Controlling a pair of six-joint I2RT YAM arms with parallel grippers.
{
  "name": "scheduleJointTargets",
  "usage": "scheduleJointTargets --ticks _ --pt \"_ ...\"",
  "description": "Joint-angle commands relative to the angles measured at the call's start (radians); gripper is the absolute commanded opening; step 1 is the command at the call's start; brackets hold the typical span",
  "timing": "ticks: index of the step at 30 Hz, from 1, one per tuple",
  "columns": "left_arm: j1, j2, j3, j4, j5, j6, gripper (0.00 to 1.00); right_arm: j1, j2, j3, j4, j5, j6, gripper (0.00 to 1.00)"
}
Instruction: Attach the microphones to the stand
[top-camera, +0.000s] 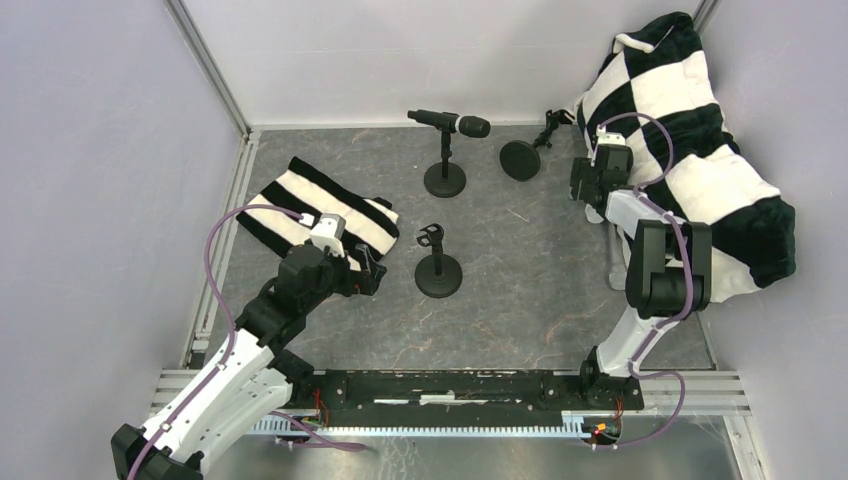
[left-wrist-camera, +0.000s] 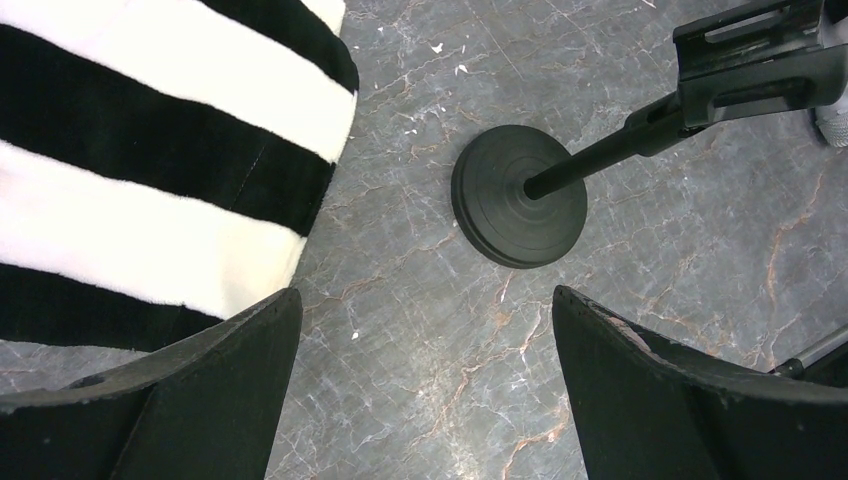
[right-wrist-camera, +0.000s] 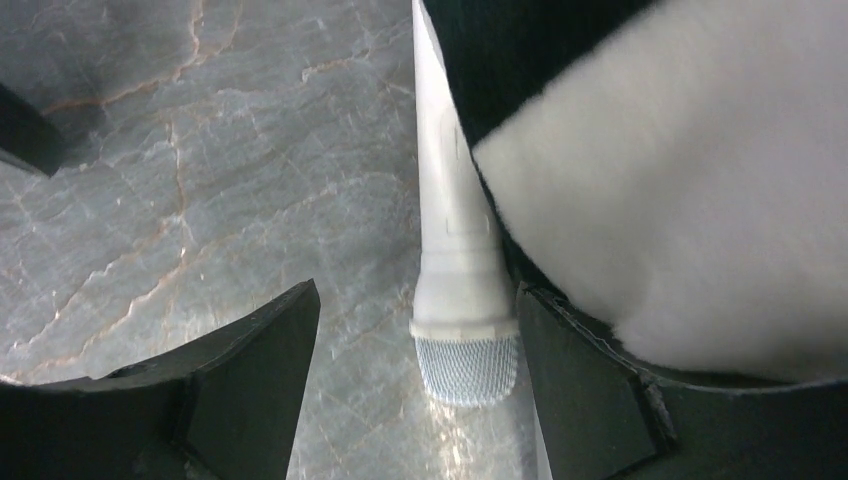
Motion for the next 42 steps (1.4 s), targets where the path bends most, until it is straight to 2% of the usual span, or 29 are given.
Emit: scheduleJointTargets --ticks 1,7,13,24,30,36,42 --pt "-0.004 0.0 0.029 0.007 0.005 0.038 1.0 -0.005 0.079 0.104 0.042 -0.005 -0.029 0.79" --pt "-0.004 0.004 0.032 0.005 0.003 0.045 1.0 -0.005 0.177 0.204 -0.045 0.042 -0.043 0.75" --pt "-0.004 0.007 0.034 0.003 0.001 0.046 1.0 -0.005 0.225 0.199 -0.065 0.072 -0.055 0.74" --pt "-0.004 0.01 0.033 0.004 0.009 0.048 1.0 -0.006 0.268 0.177 -0.082 0.02 -0.054 0.72" --pt "-0.004 0.016 0.033 0.004 0.01 0.05 1.0 -0.004 0.274 0.182 -0.101 -0.08 -0.046 0.59" --pt "-0.004 0.02 0.033 0.003 0.012 0.051 1.0 0.043 0.24 0.147 -0.135 -0.167 -0.052 0.37" --pt "-0.004 0.02 0.035 0.0 -0.003 0.049 1.0 0.129 0.106 0.004 -0.127 -0.236 -0.045 0.28"
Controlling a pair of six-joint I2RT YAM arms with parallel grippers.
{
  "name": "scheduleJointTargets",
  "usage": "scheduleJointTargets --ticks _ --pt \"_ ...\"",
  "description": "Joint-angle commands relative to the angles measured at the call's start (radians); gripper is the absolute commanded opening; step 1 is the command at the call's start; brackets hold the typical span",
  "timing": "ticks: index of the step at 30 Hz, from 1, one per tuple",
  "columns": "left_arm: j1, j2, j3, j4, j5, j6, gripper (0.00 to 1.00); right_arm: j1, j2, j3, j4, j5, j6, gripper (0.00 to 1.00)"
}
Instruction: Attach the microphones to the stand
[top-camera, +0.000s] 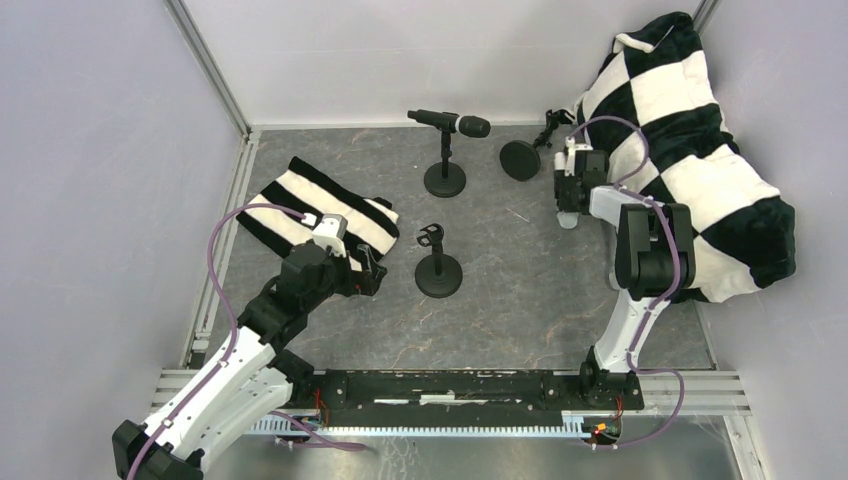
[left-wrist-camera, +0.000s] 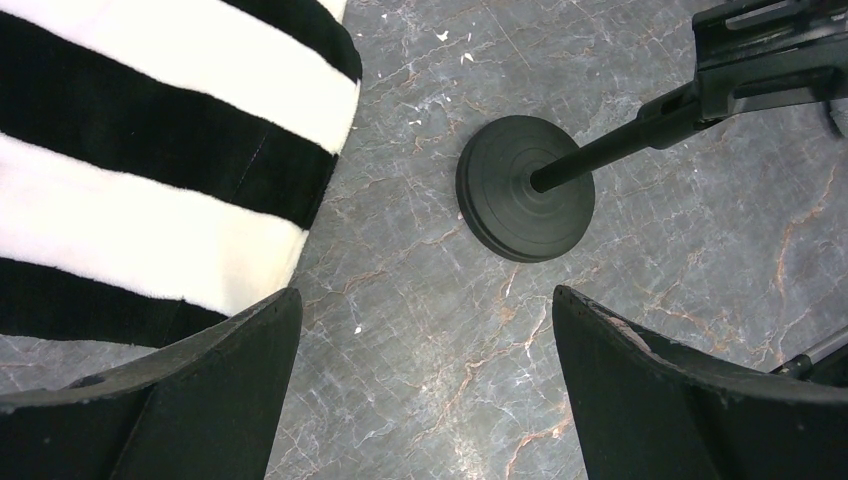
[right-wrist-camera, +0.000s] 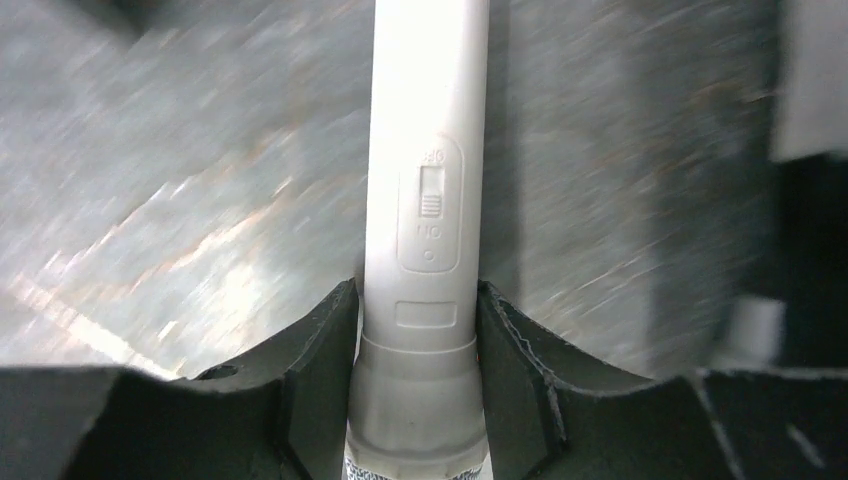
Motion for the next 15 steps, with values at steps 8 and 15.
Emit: scheduleJointTargets --ticks 8,15 --pt "-0.003 -0.007 0.038 -0.002 -0.021 0.051 1.0 0.097 -0.398 -0.436 0.044 -0.158 0.081 0.16" --pt "-0.003 -0.046 0.033 -0.003 -0.057 0.042 1.0 0.137 -0.582 -0.578 -0.052 -0.226 0.034 0.15"
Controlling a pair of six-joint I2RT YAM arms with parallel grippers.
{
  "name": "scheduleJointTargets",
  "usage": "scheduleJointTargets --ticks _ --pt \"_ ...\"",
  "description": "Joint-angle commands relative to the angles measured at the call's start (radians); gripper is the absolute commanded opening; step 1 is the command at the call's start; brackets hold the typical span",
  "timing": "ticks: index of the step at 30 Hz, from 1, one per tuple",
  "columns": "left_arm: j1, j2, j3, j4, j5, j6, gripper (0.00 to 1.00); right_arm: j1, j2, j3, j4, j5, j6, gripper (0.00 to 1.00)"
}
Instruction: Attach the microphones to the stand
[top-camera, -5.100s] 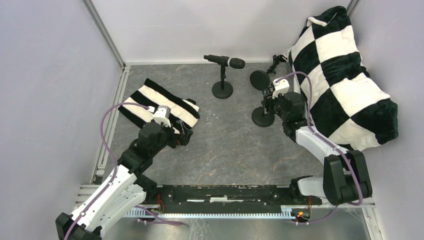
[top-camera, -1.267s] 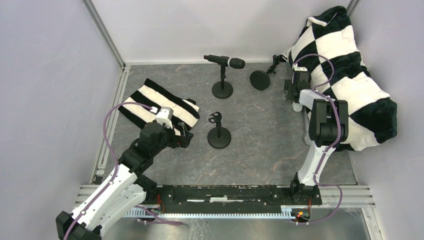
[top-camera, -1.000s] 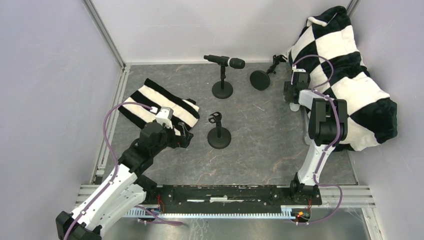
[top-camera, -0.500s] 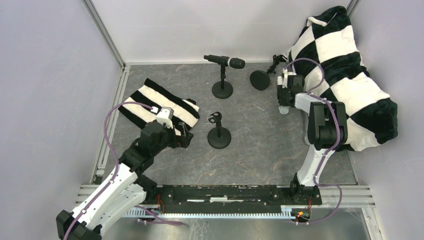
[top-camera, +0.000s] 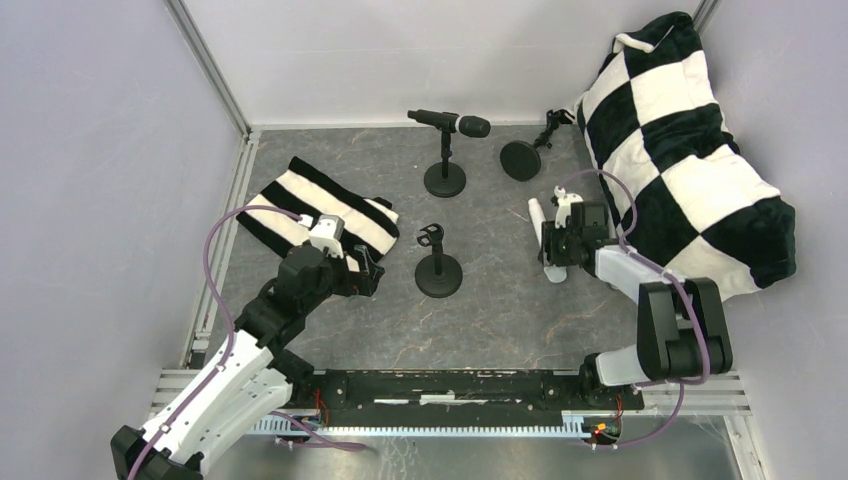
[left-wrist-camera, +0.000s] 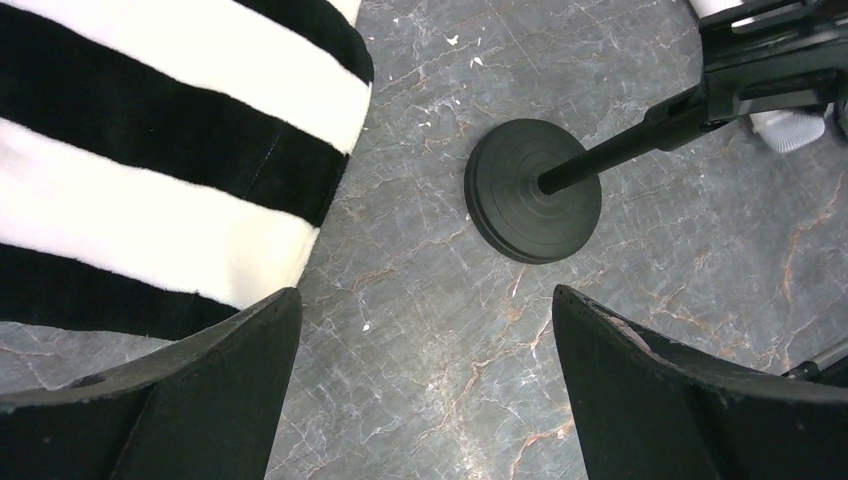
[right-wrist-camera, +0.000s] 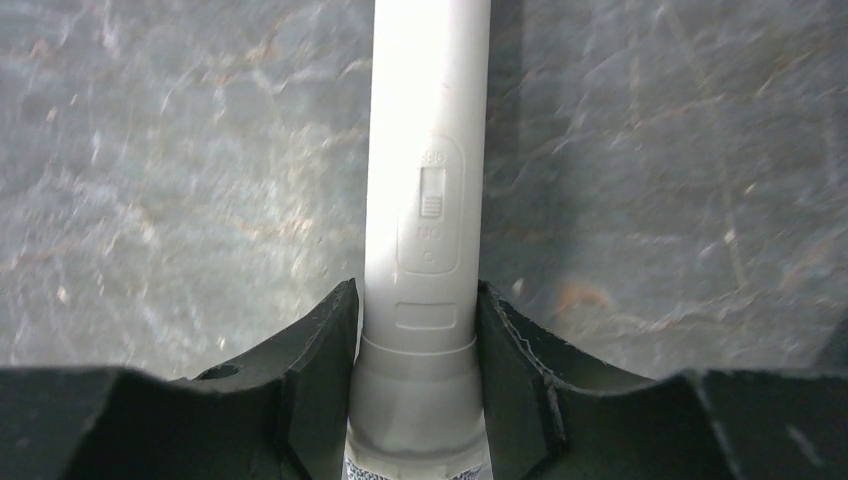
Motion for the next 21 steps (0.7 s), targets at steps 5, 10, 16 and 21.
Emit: scheduleJointTargets --ticks 5,10,16,21 --pt "-0.003 -0.033 0.032 0.019 -0.032 0.04 1.0 0.142 -0.128 -0.061 -0.095 -0.083 -0.106 0.15" --pt "-0.003 -0.033 0.03 0.02 -0.029 0.034 1.0 0.258 -0.118 -0.058 -0.13 -0.116 -0.191 0.15" --pt "-0.003 -0.042 0.025 0.024 -0.031 0.031 1.0 0.364 -0.106 -0.035 -0.195 -0.101 -0.278 0.29" --pt "-0.003 -0.037 0.026 0.028 -0.024 0.028 1.0 0.391 -0.064 -0.016 -0.221 -0.059 -0.285 0.54"
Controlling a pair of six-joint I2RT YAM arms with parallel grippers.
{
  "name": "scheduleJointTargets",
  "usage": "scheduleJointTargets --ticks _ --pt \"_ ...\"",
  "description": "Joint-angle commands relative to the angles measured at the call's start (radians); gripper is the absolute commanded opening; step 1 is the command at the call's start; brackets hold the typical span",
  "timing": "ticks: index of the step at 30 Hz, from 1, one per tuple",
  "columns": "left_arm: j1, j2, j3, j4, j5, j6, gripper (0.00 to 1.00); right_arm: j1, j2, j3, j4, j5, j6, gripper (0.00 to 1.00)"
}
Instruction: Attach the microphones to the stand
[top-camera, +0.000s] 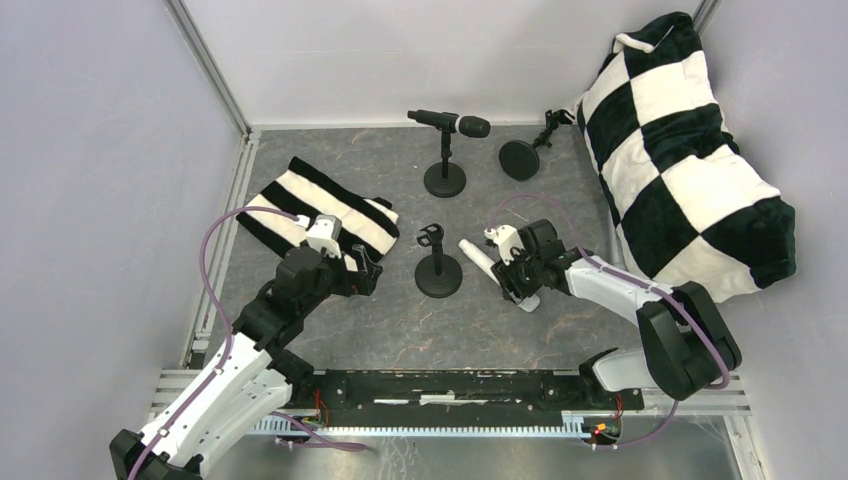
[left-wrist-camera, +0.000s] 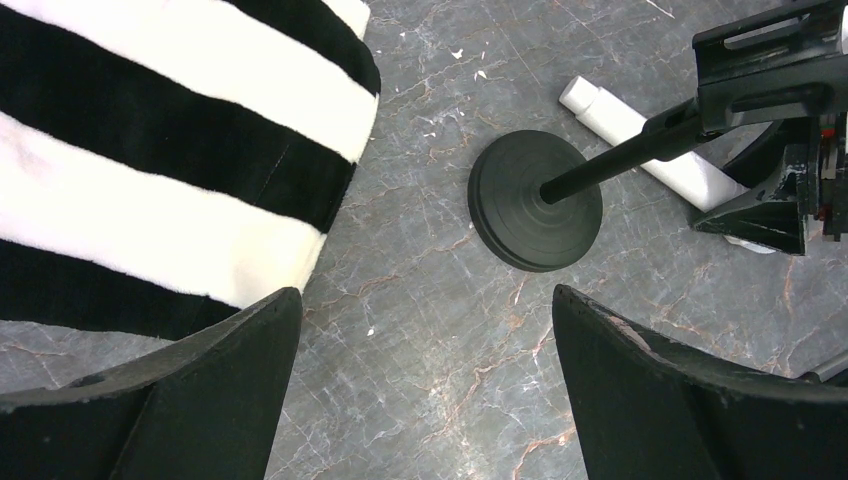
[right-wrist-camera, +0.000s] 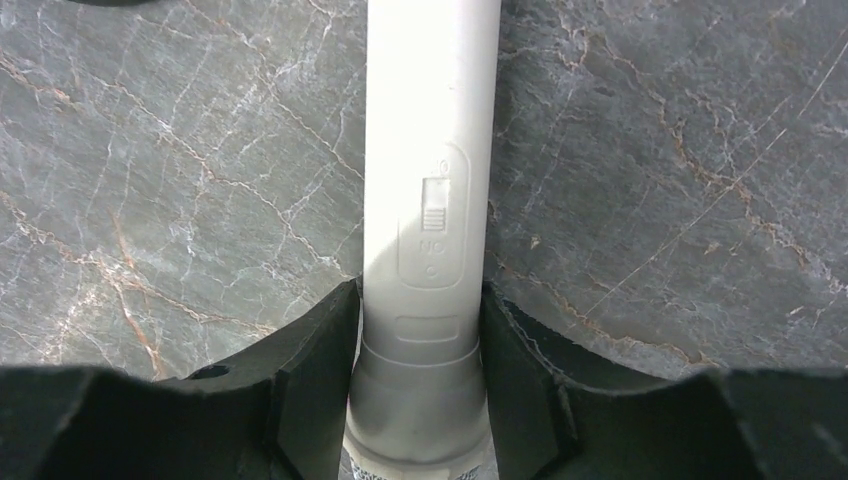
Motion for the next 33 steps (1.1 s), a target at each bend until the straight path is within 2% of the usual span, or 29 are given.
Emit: scheduleJointTargets --ticks 1,4,7,8,10,13,17,21,27,33 --pt "-0.002 -0.006 0.025 0.029 0.002 0.027 1.0 0.013 0.04 0.04 -0.032 0.034 -0.039 0.56" --pt "-0.002 -0.009 0.024 0.029 0.001 0.027 1.0 0.017 0.066 0.049 -0.04 0.049 -0.045 0.61" --pt "-0.003 -0.011 0.024 0.031 0.001 0.027 1.0 0.021 0.097 0.055 -0.039 0.051 -0.059 0.6" --pt "-0.003 -0.011 0.024 0.032 0.002 0.026 1.0 0.022 0.108 0.06 -0.034 0.052 -0.063 0.55" --pt "-0.002 -0.011 0.023 0.032 0.003 0.027 1.0 0.022 0.129 0.065 -0.028 0.066 -0.062 0.4" --pt "-0.003 -0.02 0.025 0.034 -0.007 0.022 1.0 0.023 0.104 0.065 -0.007 0.084 -0.057 0.27" --pt "-0.002 -0.047 0.033 0.05 -0.025 0.007 1.0 0.022 -0.041 0.042 0.083 0.179 -0.02 0.12" --pt "-0.002 -0.104 0.03 0.086 -0.012 -0.012 1.0 0.022 -0.222 0.001 0.202 0.257 -0.002 0.05" --pt "-0.002 -0.123 0.108 0.112 0.038 -0.035 1.0 0.022 -0.544 -0.137 0.453 0.312 -0.031 0.04" --pt "-0.002 -0.009 0.329 0.033 0.114 0.02 1.0 0.027 -0.668 -0.129 0.593 0.221 -0.08 0.02"
